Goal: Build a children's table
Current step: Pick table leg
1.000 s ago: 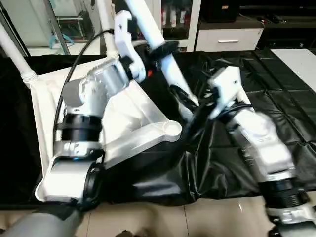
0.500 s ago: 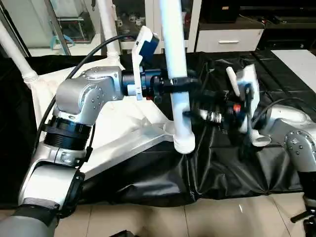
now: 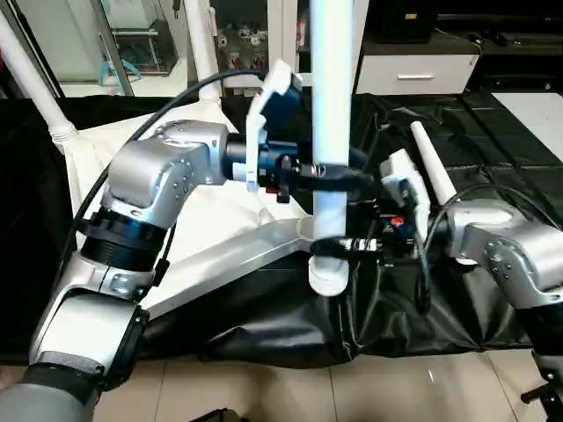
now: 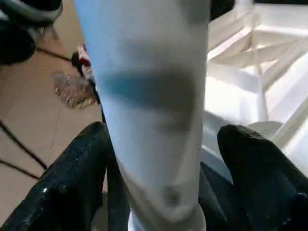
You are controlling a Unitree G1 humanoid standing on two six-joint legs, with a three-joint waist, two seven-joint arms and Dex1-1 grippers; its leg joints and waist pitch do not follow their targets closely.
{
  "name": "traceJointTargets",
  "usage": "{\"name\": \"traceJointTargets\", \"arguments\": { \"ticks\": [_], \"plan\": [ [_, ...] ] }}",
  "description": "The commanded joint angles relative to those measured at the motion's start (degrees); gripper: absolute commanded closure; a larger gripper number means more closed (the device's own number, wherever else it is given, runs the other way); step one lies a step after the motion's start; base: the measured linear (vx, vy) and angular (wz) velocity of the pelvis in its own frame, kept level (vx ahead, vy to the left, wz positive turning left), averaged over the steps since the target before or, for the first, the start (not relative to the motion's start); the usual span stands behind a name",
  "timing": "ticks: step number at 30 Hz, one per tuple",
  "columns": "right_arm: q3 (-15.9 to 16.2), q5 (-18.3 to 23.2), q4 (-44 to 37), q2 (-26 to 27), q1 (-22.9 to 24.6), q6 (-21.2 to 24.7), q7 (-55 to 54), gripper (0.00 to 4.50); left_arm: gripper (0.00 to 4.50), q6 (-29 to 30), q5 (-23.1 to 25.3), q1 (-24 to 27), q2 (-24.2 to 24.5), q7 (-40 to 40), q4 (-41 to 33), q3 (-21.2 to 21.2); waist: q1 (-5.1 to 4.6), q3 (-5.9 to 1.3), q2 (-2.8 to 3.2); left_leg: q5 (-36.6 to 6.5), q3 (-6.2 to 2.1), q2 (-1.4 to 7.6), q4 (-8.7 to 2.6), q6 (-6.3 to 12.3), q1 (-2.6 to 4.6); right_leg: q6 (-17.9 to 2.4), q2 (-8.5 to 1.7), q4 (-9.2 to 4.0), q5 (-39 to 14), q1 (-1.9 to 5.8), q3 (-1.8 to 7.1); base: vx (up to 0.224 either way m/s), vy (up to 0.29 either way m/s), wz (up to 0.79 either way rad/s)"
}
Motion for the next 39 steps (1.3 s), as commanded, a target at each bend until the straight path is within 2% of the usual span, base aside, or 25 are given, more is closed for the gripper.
{"name": "traceJointTargets", "arguments": {
  "ticks": [1, 3, 5, 7, 10, 14, 15, 18, 21, 29, 32, 33, 35, 39],
  "plan": [
    [0.6, -0.5, 0.0, -0.6, -0.7, 0.1, 0.8, 1.02, 2.7, -0.7, 0.7, -1.6, 0.4, -0.8, -0.9, -0.5, 0.26, -4.63, -1.47, -4.7, -0.77, 2.69, -3.42, 3.2, 0.78, -12.2, -4.06, -3.5, -11.6, 3.63, 2.57, 0.0, 0.0, 0.0],
    [1.1, -0.9, -0.3, -0.6, -0.4, 0.1, 1.3, 1.08, 2.7, -1.0, 1.0, -1.5, 0.4, -1.2, -0.9, -0.9, 0.27, -4.63, -1.47, -4.6, -0.76, 2.7, -3.38, 3.33, 0.79, -12.4, -3.98, -3.46, -11.3, 3.57, 2.56, 0.0, 0.0, 0.0],
    [1.5, -1.2, -0.5, -0.7, -0.3, 0.1, 1.5, 1.4, 2.7, -1.1, 1.2, -1.4, 0.4, -1.3, -0.8, -1.2, 0.3, -4.64, -1.41, -4.7, -0.77, 2.69, -3.36, 3.37, 0.8, -12.4, -3.95, -3.48, -11.4, 3.59, 2.54, 0.0, 0.0, 0.0],
    [2.1, -1.6, -0.7, -0.8, -0.1, 0.0, 1.9, 1.47, 2.7, -1.4, 1.4, -1.4, 0.5, -1.7, -0.6, -1.4, 0.28, -4.64, -1.37, -4.5, -0.8, 2.71, -3.36, 3.39, 0.76, -12.5, -3.94, -3.42, -11.3, 3.61, 2.53, 0.0, 0.0, 0.0],
    [2.6, -2.1, -0.8, -0.9, 0.1, 0.1, 2.4, 1.83, 2.7, -1.6, 1.6, -1.5, 0.4, -2.0, -0.3, -1.5, 0.3, -4.65, -1.38, -5.1, -0.8, 2.72, -3.34, 3.24, 0.75, -12.6, -3.99, -3.44, -11.5, 3.67, 2.54, 0.0, 0.0, 0.0],
    [3.0, -2.4, -0.9, -0.6, 0.6, 0.2, 2.8, 2.03, 2.7, -1.4, 1.5, -1.7, 0.1, -2.0, -0.2, -0.9, 0.3, -4.64, -1.33, -5.2, -0.81, 2.69, -3.32, 3.03, 0.76, -12.5, -3.94, -3.5, -11.7, 3.61, 2.53, 0.0, 0.0, 0.0],
    [3.3, -2.4, -1.1, -0.6, 0.9, 0.2, 2.9, 2.28, 2.7, -1.4, 1.4, -1.9, -0.1, -1.9, 0.1, -0.7, 0.33, -4.68, -1.28, -5.2, -0.82, 2.71, -3.3, 3.05, 0.76, -12.6, -3.96, -3.44, -11.6, 3.63, 2.54, 0.0, 0.0, 0.0],
    [3.6, -2.4, -1.3, -0.5, 1.3, 0.1, 2.8, 2.39, 2.7, -1.6, 1.6, -2.0, -0.3, -1.9, 0.4, -0.7, 0.36, -4.7, -1.01, -5.3, -0.87, 2.72, -3.27, 3.07, 0.8, -12.7, -3.92, -3.4, -11.3, 3.6, 2.53, 0.0, 0.0, 0.0],
    [3.7, -2.6, -1.4, -0.4, 1.5, 0.1, 2.8, 2.54, 2.7, -1.7, 1.6, -2.0, -0.3, -2.0, 0.5, -0.8, 0.35, -4.77, -1.06, -5.1, -0.87, 2.71, -3.26, 3.17, 0.79, -12.9, -3.89, -3.36, -10.5, 3.65, 2.52, 0.0, 0.0, 0.0],
    [3.8, -3.2, -1.7, -0.2, 2.6, -0.1, 3.2, 2.6, 2.7, -1.7, 1.5, -2.7, -0.7, -1.9, 1.6, -0.2, 0.38, -4.75, -1.0, -5.7, -0.9, 2.73, -3.25, 3.04, 0.83, -13.3, -3.87, -3.36, -10.6, 3.65, 2.48, 0.0, 0.0, 0.0],
    [3.8, -5.1, -0.8, 0.5, 2.4, -2.8, 1.8, 2.61, 2.7, -1.7, 1.5, -2.9, -0.7, -1.9, 1.8, 0.0, 0.33, -4.74, -0.95, -6.0, -0.91, 2.73, -3.23, 2.88, 0.83, -13.4, -3.92, -3.38, -10.5, 3.62, 2.5, 0.0, 0.0, 0.0],
    [3.8, -5.3, -0.4, 0.7, 2.2, -3.0, 1.6, 2.27, 2.7, -1.6, 1.4, -2.9, -0.7, -2.0, 1.8, 0.1, 0.35, -4.74, -1.04, -6.1, -0.9, 2.69, -3.23, 2.77, 0.78, -13.4, -3.99, -3.38, -10.8, 3.71, 2.5, 0.0, 0.0, 0.0],
    [3.8, -5.3, 0.2, 1.1, 1.9, -2.7, 1.6, 1.93, 2.7, -1.6, 1.5, -2.8, -0.4, -2.2, 1.5, 0.0, 0.32, -4.72, -1.03, -6.1, -0.93, 2.73, -3.27, 2.81, 0.83, -13.2, -3.95, -3.36, -11.1, 3.64, 2.5, 0.0, 0.0, 0.0],
    [4.4, -6.0, 0.1, 1.1, 1.9, -3.0, 1.7, 1.72, 2.7, -1.6, 1.5, -2.7, -0.3, -2.6, 1.4, -0.1, 0.33, -4.72, -1.07, -6.1, -0.94, 2.76, -3.26, 2.72, 0.83, -13.2, -3.91, -3.35, -11.2, 3.65, 2.47, 0.0, 0.0, 0.0]
  ]
}}
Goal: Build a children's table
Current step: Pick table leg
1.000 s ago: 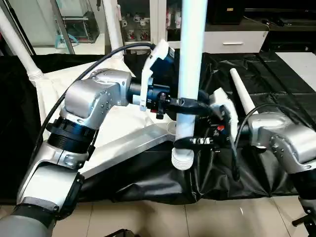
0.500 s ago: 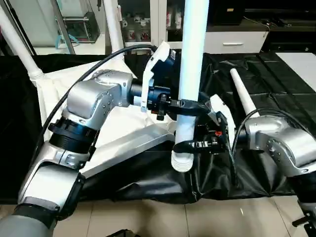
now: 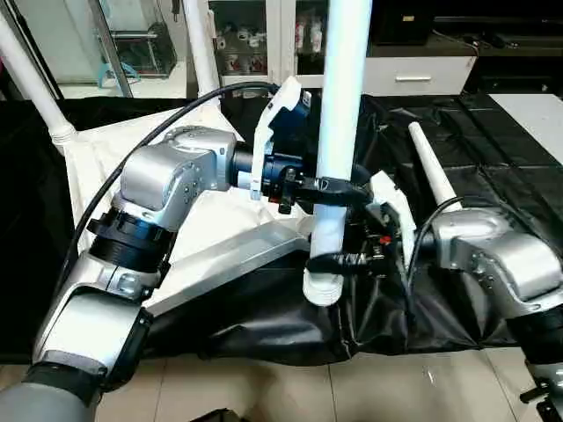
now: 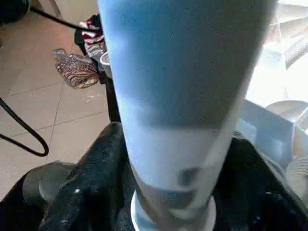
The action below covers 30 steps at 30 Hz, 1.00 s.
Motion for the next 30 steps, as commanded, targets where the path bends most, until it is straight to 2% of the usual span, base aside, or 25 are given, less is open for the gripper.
{"name": "traceJointTargets", "arguments": {
  "ticks": [1, 10, 12, 20, 25, 26, 27, 28, 30],
  "plan": [
    [0.7, -0.7, -0.2, 0.0, 0.1, -0.4, -0.3, 1.65, 2.7, -0.6, -0.1, -2.1, 0.3, -0.4, -1.1, 0.9, 0.29, -4.69, -1.07, -6.0, -0.9, 2.71, -3.59, 2.88, 0.86, -13.2, -3.91, -3.59, -11.1, 3.6, 2.49, 0.0, 0.0, 0.0],
    [0.5, -0.9, 0.1, 0.6, 0.0, -0.5, 0.4, 1.62, 2.7, -0.8, 0.1, -2.2, 0.4, -0.5, -1.0, 1.0, 0.36, -4.73, -1.06, -5.9, -0.9, 2.69, -3.52, 2.92, 0.82, -13.0, -3.99, -3.58, -11.4, 3.61, 2.51, 0.0, 0.0, 0.0],
    [0.1, -0.6, 0.2, 0.6, -0.1, -0.5, 0.5, 1.91, 2.7, -0.7, 0.2, -2.2, 0.4, -0.7, -1.0, 1.0, 0.35, -4.71, -0.9, -6.1, -0.93, 2.68, -3.53, 2.86, 0.81, -13.0, -3.97, -3.58, -11.5, 3.63, 2.49, 0.0, 0.0, 0.0],
    [-0.4, -0.3, -0.1, 0.8, 0.1, -0.4, 0.6, 2.5, 2.7, -1.2, 0.4, -2.2, 0.4, -1.1, -1.0, 0.8, 0.28, -4.64, -0.82, -6.9, -0.95, 2.68, -3.56, 2.63, 0.81, -13.2, -3.92, -3.66, -11.6, 3.62, 2.49, 0.0, 0.0, 0.0],
    [-0.7, -0.3, -0.4, 1.0, 0.4, -0.5, 0.3, 2.56, 2.7, -1.0, 0.9, -2.6, -0.2, 0.2, 0.0, 1.1, 0.25, -4.73, -0.54, -6.9, -1.0, 2.7, -3.53, 2.46, 0.86, -13.3, -3.87, -3.59, -11.0, 3.62, 2.49, 0.0, 0.0, 0.0],
    [-0.7, -0.3, -0.4, 1.0, 0.4, -0.5, 0.3, 2.56, 2.35, -1.0, 0.9, -2.6, -0.2, 0.2, 0.0, 1.1, 0.21, -4.7, -0.61, -7.0, -0.95, 2.68, -3.53, 2.5, 0.88, -13.4, -3.79, -3.62, -10.9, 3.58, 2.49, 0.0, 0.0, 0.0],
    [-0.8, -0.6, -0.3, 1.1, 0.5, -0.8, -0.3, 2.56, 2.35, -0.4, 0.3, -2.5, -0.2, 0.1, 0.2, 1.5, 0.25, -4.69, -0.67, -7.2, -0.98, 2.66, -3.52, 2.46, 0.87, -13.5, -3.87, -3.63, -11.1, 3.65, 2.49, 0.0, 0.0, 0.0],
    [-1.0, -1.0, -0.2, 1.2, 0.7, -1.1, -1.0, 2.57, 2.14, 0.2, -0.3, -2.5, -0.3, -0.2, 0.3, 1.9, 0.26, -4.7, -0.47, -7.2, -1.0, 2.65, -3.51, 2.41, 0.82, -13.5, -3.87, -3.61, -11.2, 3.67, 2.5, 0.0, 0.0, 0.0],
    [-2.8, -3.1, 2.2, 3.0, 0.9, -3.3, -6.5, 2.58, 1.96, 1.6, -1.8, -2.8, -0.9, 1.5, 2.4, 4.4, 0.1, -4.65, -0.61, -7.6, -0.95, 2.5, -3.49, 2.07, 0.82, -13.3, -3.85, -3.79, -12.0, 3.56, 2.45, 0.0, 0.0, 0.0]
  ]
}}
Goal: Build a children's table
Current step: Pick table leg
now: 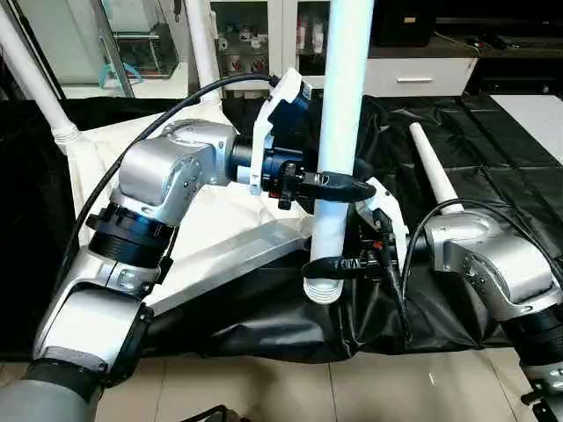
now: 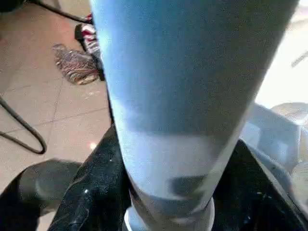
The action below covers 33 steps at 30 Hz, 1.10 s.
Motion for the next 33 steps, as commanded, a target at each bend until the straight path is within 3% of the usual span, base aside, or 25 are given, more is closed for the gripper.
{"name": "traceJointTargets", "arguments": {
  "ticks": [1, 4, 7, 9, 10, 13, 16, 18, 20, 22, 23, 24, 26, 27, 28, 29, 30, 31, 33],
  "plan": [
    [-2.1, -1.5, 1.7, 0.5, 0.5, -1.4, -3.6, 2.58, 1.96, 0.5, -1.3, -1.7, -0.1, 1.0, 0.6, 2.2, 0.15, -4.6, -0.57, -8.1, -0.96, 2.49, -3.73, 1.55, 0.83, -13.2, -3.92, -4.12, -12.9, 3.46, 2.39, 0.0, 0.0, 0.0],
    [-4.2, -2.9, 5.2, 2.2, -0.1, -2.9, -8.6, 2.6, 1.61, 0.1, -1.3, -1.1, 0.4, 1.1, 1.2, 3.0, -0.02, -4.6, -0.88, -8.5, -0.97, 2.48, -3.83, 1.33, 0.87, -12.6, -3.87, -4.11, -13.4, 3.53, 2.44, 0.0, 0.0, 0.0],
    [-5.4, -3.1, 6.6, 2.8, -0.2, -3.4, -10.4, 2.6, 1.42, -0.2, -1.2, -0.7, 0.7, 1.4, 1.8, 3.4, -0.08, -4.59, -0.7, -8.7, -0.98, 2.42, -3.84, 1.24, 0.97, -12.3, -3.84, -4.21, -14.1, 3.5, 2.4, 0.0, 0.0, 0.0],
    [-6.6, -2.8, 6.5, 2.9, 0.6, -3.2, -11.6, 2.6, 1.27, -3.8, 0.7, -0.6, 1.2, 3.3, 5.3, 4.6, -0.08, -4.57, -0.58, -8.5, -0.97, 2.39, -3.86, 1.48, 0.84, -12.1, -3.72, -4.26, -13.4, 3.53, 2.45, 0.0, 0.0, 0.0],
    [-7.3, -3.5, 7.0, 3.1, 1.1, -3.5, -13.4, 2.6, 1.07, -7.1, 1.8, -1.2, 0.8, 6.8, 8.7, 6.7, -0.07, -4.6, -0.22, -8.7, -1.0, 2.36, -3.83, 1.36, 0.93, -11.9, -3.66, -4.3, -13.0, 3.45, 2.44, 0.0, 0.0, 0.0],
    [-9.1, -5.6, 9.7, 3.9, 1.2, -4.7, -18.5, 2.61, 1.0, -10.7, 2.1, -2.1, -0.2, 12.3, 13.5, 11.0, 0.01, -4.84, -0.29, -9.1, -1.07, 2.28, -3.82, 0.06, 1.02, -12.1, -3.73, -4.18, -12.0, 3.56, 2.32, 0.0, 0.0, 0.0],
    [-10.7, -4.9, 10.4, 4.2, 2.0, -5.2, -20.1, 2.62, 1.0, -12.3, 1.5, -1.2, -0.8, 13.4, 13.8, 13.0, -0.02, -4.9, -0.27, -8.5, -1.06, 2.3, -3.8, 0.54, 0.94, -12.8, -3.88, -4.02, -9.8, 3.8, 2.33, 0.0, 0.0, 0.0],
    [-11.2, -3.6, 9.0, 4.2, 3.0, -5.1, -19.1, 2.62, 1.0, -13.6, 1.8, 0.4, -0.8, 11.8, 12.1, 11.7, 0.08, -4.88, -0.33, -7.9, -1.03, 2.44, -3.78, 1.43, 0.84, -13.4, -3.89, -3.84, -8.5, 3.8, 2.33, 0.0, 0.0, 0.0],
    [-11.4, -3.2, 8.4, 4.2, 3.3, -5.0, -18.9, 2.62, 1.0, -13.8, 2.2, 1.0, -0.6, 10.9, 11.6, 10.8, 0.17, -4.87, -0.01, -7.6, -1.05, 2.55, -3.77, 2.01, 0.84, -13.7, -3.97, -3.79, -8.1, 3.77, 2.35, 0.0, 0.0, 0.0],
    [-12.1, -3.5, 8.7, 4.7, 3.1, -5.3, -19.9, 2.62, 1.0, -15.7, 3.9, 0.9, -0.5, 11.6, 14.0, 10.0, 0.06, -4.77, -0.05, -8.0, -0.97, 2.49, -3.79, 2.11, 0.79, -13.8, -3.85, -3.89, -8.6, 3.76, 2.31, 0.0, 0.0, 0.0],
    [-13.1, -3.3, 9.2, 5.1, 2.9, -5.6, -20.8, 2.62, 1.0, -19.2, 7.8, 0.8, 0.0, 14.2, 16.9, 8.3, -0.08, -4.7, 0.16, -9.1, -0.98, 2.42, -3.83, 1.9, 0.84, -13.3, -3.78, -4.13, -10.1, 3.73, 2.26, 0.0, 0.0, 0.0],
    [-14.2, -3.1, 9.7, 5.5, 2.8, -5.9, -21.6, 2.62, 1.0, -22.6, 11.7, 0.8, 0.5, 16.5, 19.4, 6.4, -0.22, -4.61, -0.02, -10.2, -1.08, 2.34, -3.92, 1.69, 0.85, -12.1, -3.75, -4.57, -12.2, 3.73, 2.28, 0.0, 0.0, 0.0],
    [-15.9, -2.7, 9.9, 5.8, 3.0, -6.2, -22.8, 2.62, 1.0, -30.2, 22.9, 2.5, 2.7, 20.8, 23.8, -1.2, -0.22, -4.56, 0.06, -11.7, -1.33, 2.32, -4.19, 0.99, 1.07, -9.5, -3.83, -5.05, -16.4, 3.69, 2.29, 0.0, 0.0, 0.0],
    [-16.1, -2.9, 9.7, 5.8, 3.3, -6.7, -23.1, 2.62, 1.0, -32.9, 26.4, 3.4, 3.4, 21.7, 24.7, -3.9, -0.45, -4.59, 0.1, -12.0, -1.5, 2.52, -4.48, 0.26, 1.05, -7.6, -3.69, -4.98, -17.2, 3.71, 2.39, 0.0, 0.0, 0.0],
    [-16.3, -3.1, 9.3, 5.8, 3.7, -7.1, -23.6, 2.62, 1.0, -34.3, 28.3, 4.7, 3.8, 21.5, 24.9, -5.8, -0.53, -4.64, 0.45, -11.7, -1.55, 2.58, -4.58, -0.18, 1.06, -7.1, -3.74, -4.95, -16.4, 3.62, 2.39, 0.0, 0.0, 0.0],
    [-16.3, -3.1, 9.3, 5.8, 3.7, -7.1, -23.6, 2.62, 1.0, -34.3, 28.3, 4.7, 3.8, 21.5, 24.9, -5.8, -0.59, -4.7, 0.48, -11.7, -1.55, 2.65, -4.61, -0.33, 1.13, -7.4, -3.82, -4.93, -15.9, 3.54, 2.41, 0.0, 0.0, 0.0],
    [-17.0, -2.4, 7.3, 6.0, 5.1, -7.6, -24.0, 2.62, 1.0, -31.6, 26.5, 6.8, 2.5, 21.4, 23.2, -5.1, -0.69, -4.97, 1.08, -11.0, -1.47, 2.68, -4.43, -0.69, 1.25, -9.0, -3.9, -4.49, -13.2, 3.55, 2.41, 0.0, 0.0, 0.0],
    [-17.3, -2.0, 6.6, 6.1, 5.6, -7.7, -24.1, 2.62, 1.0, -30.3, 26.0, 7.3, 2.0, 22.2, 22.7, -4.7, -0.73, -5.04, 0.91, -10.2, -1.29, 2.67, -4.28, -0.3, 1.13, -11.0, -3.93, -4.3, -9.7, 3.61, 2.38, 0.0, 0.0, 0.0],
    [-18.3, -1.6, 5.0, 6.5, 6.7, -8.0, -25.2, 2.62, 1.0, -26.1, 27.7, 9.0, 2.4, 26.2, 22.4, -6.1, -0.66, -5.33, 0.85, -8.9, -1.22, 2.76, -4.04, 0.55, 1.05, -13.1, -3.83, -3.72, -5.3, 3.66, 2.35, 0.0, 0.0, 0.0]
  ]
}}
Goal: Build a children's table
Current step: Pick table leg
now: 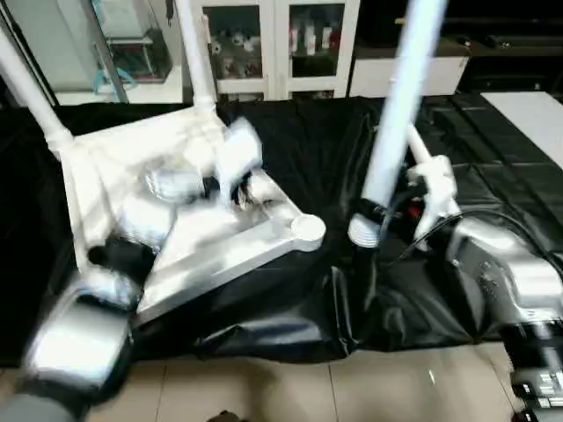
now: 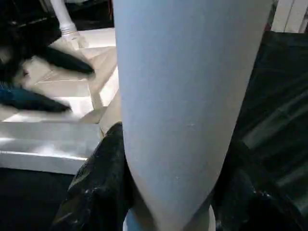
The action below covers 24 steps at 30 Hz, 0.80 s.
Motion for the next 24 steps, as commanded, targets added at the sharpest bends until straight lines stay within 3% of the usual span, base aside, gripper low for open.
{"name": "traceJointTargets", "arguments": {
  "ticks": [1, 4, 7, 8, 10, 16, 18, 21, 24],
  "plan": [
    [-1.8, 0.6, -3.0, 0.1, 0.4, -1.3, -1.2, 2.62, 1.0, 2.9, 3.3, 0.1, 1.7, 4.6, -0.9, -1.7, -0.18, -5.04, 0.12, -8.9, -1.21, 2.73, -4.04, 1.25, 1.03, -13.3, -3.72, -3.34, -5.0, 3.52, 2.33, 0.0, 0.0, 0.0],
    [-2.1, 0.5, -3.4, 0.2, 1.0, -1.1, -1.1, 2.62, 1.0, 3.7, 3.6, 1.4, 2.2, 4.4, -1.3, -1.8, -0.1, -4.64, -0.22, -10.9, -1.13, 2.62, -4.22, 1.24, 1.23, -12.4, -4.09, -4.01, -11.0, 3.48, 2.35, 0.0, 0.0, 0.0],
    [-1.8, 0.4, -3.5, 0.6, 1.5, -0.9, -0.9, 2.62, 1.0, 4.6, 1.4, 3.8, 1.9, -2.5, -3.8, -1.5, -0.08, -4.46, -0.36, -11.7, -1.13, 2.79, -4.46, 0.75, 1.34, -11.4, -4.25, -4.53, -15.5, 3.2, 2.46, 0.0, 0.0, 0.0],
    [-1.5, 0.2, -3.2, 0.7, 1.4, -1.1, -0.9, 2.62, 1.0, 5.4, 0.9, 4.5, 1.9, -4.6, -5.0, -1.7, -0.16, -4.43, -0.58, -11.7, -1.08, 2.8, -4.53, 0.76, 1.28, -11.4, -4.23, -4.56, -15.5, 3.2, 2.49, 0.0, 0.0, 0.0],
    [-1.1, 0.0, -2.8, 0.7, 1.2, -1.3, -0.9, 2.62, 1.0, 7.3, 0.3, 5.4, 1.6, -6.4, -6.6, -2.0, -0.17, -4.41, -0.46, -12.1, -1.09, 2.87, -4.59, 0.64, 1.32, -11.4, -4.21, -4.43, -15.3, 3.01, 2.51, 0.0, 0.0, 0.0],
    [-0.3, -0.6, -3.2, 0.7, 1.2, -0.8, -0.6, 2.62, 1.0, 12.4, -1.2, 4.8, -0.8, -3.4, -7.0, -0.6, -0.14, -4.38, -0.57, -11.9, -1.07, 2.67, -4.5, 0.92, 1.22, -10.9, -4.17, -4.62, -15.9, 3.12, 2.51, 0.0, 0.0, 0.0],
    [-0.1, -0.7, -3.7, 0.5, 1.6, -0.5, -0.4, 2.62, 1.35, 13.6, 0.2, 5.1, -0.8, -3.7, -7.0, -1.2, -0.14, -4.45, -0.4, -11.2, -1.11, 2.68, -4.47, 1.19, 1.21, -10.7, -4.13, -4.56, -15.3, 3.08, 2.53, 0.0, 0.0, 0.0],
    [0.3, -1.1, -4.1, 0.1, 2.2, -0.6, -0.1, 2.62, 1.35, 15.5, 2.4, 5.3, -0.8, -2.4, -6.4, -2.5, -0.24, -4.41, -0.57, -10.9, -1.08, 2.66, -4.5, 1.4, 1.14, -10.7, -4.09, -4.57, -14.9, 3.14, 2.51, 0.0, 0.0, 0.0],
    [0.5, -1.3, -4.1, 0.0, 2.4, -0.7, -0.1, 2.62, 1.81, 16.8, 3.4, 5.6, -0.6, -1.7, -6.6, -3.6, -0.31, -4.41, -0.59, -10.9, -1.14, 2.68, -4.53, 1.57, 1.18, -10.3, -4.14, -4.68, -15.7, 3.13, 2.5, 0.0, 0.0, 0.0]
  ]
}}
